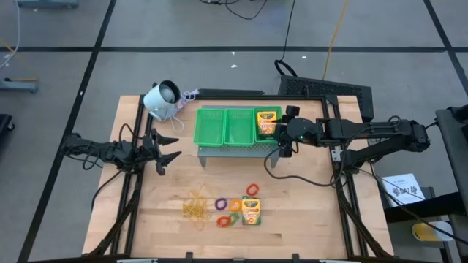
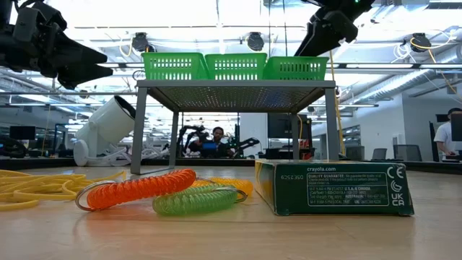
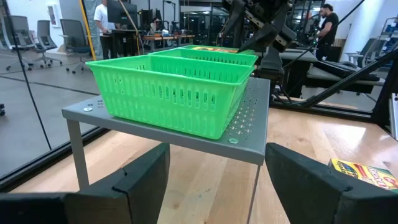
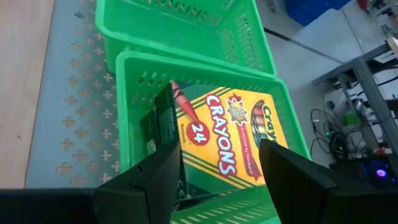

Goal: Pick & Place Office Desk Supplies
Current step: Stack the right yellow crayon box on the yellow crayon box in the right green basket

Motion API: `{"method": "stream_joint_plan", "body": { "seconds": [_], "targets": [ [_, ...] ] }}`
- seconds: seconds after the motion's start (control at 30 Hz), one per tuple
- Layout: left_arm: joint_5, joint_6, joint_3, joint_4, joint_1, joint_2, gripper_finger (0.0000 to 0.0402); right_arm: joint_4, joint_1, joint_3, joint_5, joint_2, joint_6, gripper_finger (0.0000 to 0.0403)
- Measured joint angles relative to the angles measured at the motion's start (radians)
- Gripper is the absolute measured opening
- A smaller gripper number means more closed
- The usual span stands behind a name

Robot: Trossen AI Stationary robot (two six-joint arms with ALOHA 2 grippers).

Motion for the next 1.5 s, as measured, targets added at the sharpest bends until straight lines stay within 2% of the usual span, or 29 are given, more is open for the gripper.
{"method": "stream_joint_plan", "body": {
  "seconds": [0.33, 0.5, 0.67, 1.5],
  "targets": [
    [0.0, 0.0, 0.0, 0.0, 0.0, 0.0, 0.0271, 0.012, 0.002, 0.0, -0.098, 0.008, 0.005, 0.0208],
    [0.0, 0.0, 0.0, 0.0, 0.0, 0.0, 0.0271, 0.015, -0.014, 0.003, -0.092, 0.035, 0.003, 0.0208],
    [0.0, 0.0, 0.0, 0.0, 0.0, 0.0, 0.0271, 0.021, -0.016, 0.002, -0.027, 0.073, -0.027, 0.0208],
    [0.0, 0.0, 0.0, 0.0, 0.0, 0.0, 0.0271, 0.122, -0.011, -0.001, -0.028, 0.069, -0.065, 0.0208]
  ]
}}
